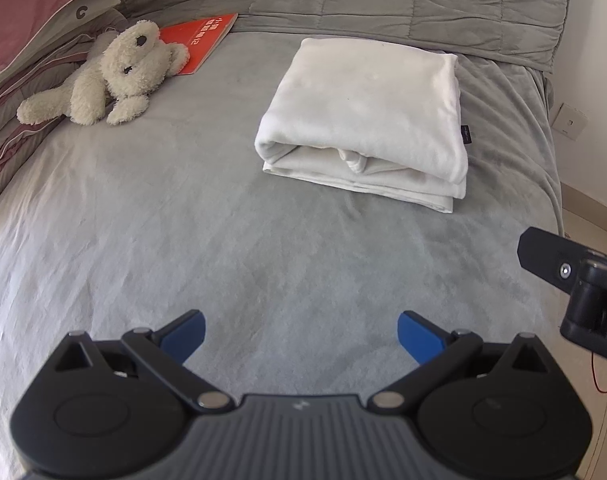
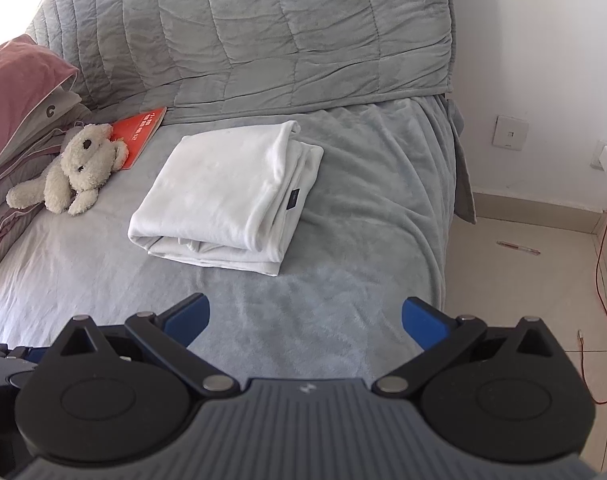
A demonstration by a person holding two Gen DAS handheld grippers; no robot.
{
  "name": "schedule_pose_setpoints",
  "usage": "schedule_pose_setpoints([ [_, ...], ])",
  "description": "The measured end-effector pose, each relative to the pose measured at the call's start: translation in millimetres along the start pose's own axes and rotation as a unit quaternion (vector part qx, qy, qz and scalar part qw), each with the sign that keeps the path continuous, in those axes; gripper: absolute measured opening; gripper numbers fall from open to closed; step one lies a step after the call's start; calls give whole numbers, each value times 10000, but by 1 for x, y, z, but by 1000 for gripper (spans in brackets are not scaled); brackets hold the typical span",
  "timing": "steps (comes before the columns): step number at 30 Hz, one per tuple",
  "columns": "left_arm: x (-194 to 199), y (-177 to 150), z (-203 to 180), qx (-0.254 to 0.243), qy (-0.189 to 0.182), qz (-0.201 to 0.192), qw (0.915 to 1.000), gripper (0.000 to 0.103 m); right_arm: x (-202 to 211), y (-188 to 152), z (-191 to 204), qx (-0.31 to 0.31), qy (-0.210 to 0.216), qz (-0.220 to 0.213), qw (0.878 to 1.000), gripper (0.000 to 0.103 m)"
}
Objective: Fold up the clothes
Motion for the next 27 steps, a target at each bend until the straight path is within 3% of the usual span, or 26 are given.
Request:
schedule_pose_setpoints([
  [27, 0, -1, -3, -59, -7, 15, 10000, 102, 1, 0, 2, 31, 1, -3, 10000, 103],
])
Point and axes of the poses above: each gripper's, at about its wrist camera, not at the fingertips, and x roughly against the way its jaws point, z to its left, y to its top, the point moved 8 cm from there along -x, roughly the way its jaws point, and after that the axes turned 5 degrees about -z, right-handed, at the moved point
